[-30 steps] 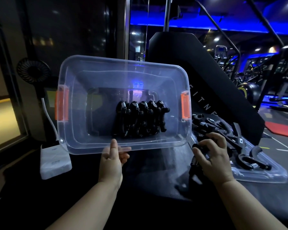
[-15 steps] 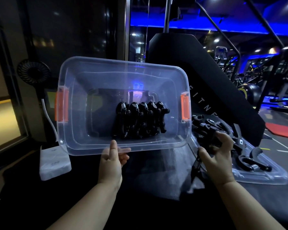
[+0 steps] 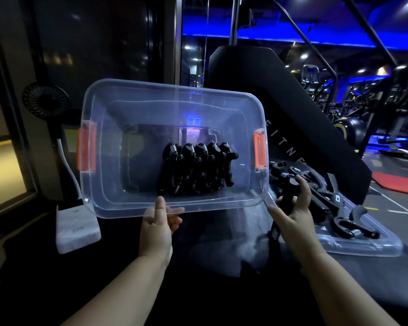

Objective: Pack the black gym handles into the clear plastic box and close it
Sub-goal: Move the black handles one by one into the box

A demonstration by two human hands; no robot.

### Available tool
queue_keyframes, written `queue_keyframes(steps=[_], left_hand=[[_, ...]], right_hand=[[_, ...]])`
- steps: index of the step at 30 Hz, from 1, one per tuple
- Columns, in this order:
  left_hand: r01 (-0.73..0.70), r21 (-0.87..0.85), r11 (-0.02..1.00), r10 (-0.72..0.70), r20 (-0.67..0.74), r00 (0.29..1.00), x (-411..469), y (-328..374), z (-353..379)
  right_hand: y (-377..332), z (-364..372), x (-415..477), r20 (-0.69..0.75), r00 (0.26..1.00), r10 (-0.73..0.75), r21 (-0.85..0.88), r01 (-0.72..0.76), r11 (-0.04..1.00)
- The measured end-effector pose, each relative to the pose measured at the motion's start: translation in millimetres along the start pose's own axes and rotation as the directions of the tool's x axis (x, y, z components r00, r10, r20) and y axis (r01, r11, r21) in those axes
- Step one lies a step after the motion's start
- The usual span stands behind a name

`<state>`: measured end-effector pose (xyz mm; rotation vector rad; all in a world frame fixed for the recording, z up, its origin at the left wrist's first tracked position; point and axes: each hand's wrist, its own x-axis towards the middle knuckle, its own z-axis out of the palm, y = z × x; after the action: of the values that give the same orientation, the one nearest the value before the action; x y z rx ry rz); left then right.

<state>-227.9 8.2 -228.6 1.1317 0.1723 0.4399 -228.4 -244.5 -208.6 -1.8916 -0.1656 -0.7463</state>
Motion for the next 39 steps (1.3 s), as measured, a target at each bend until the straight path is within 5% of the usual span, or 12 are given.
queue_keyframes(steps=[4, 12, 33, 39], left_hand=[[0.004, -0.005, 1.000, -0.004, -0.002, 1.000, -1, 1, 0], [0.013, -0.006, 1.000, -0.013, -0.001, 1.000, 1, -1, -1], [0.007, -0.015, 1.000, -0.007, 0.006, 1.000, 1, 1, -4], [0.030, -0.053, 0.998, -0.029, 0.019, 0.999, 2, 0, -6]], right_hand=[[-6, -1, 4, -0.088, 0.995, 0.042, 0.008, -0.041, 0.999], [-19, 2, -4, -0.203, 0.979, 0.030, -0.273, -0.086, 0.958], [-62, 0, -2, 0.076, 0.945, 0.319, -0.481, -0.245, 0.842], [-70, -10, -1, 0.139, 0.948, 0.287, -0.459, -0.195, 0.867]])
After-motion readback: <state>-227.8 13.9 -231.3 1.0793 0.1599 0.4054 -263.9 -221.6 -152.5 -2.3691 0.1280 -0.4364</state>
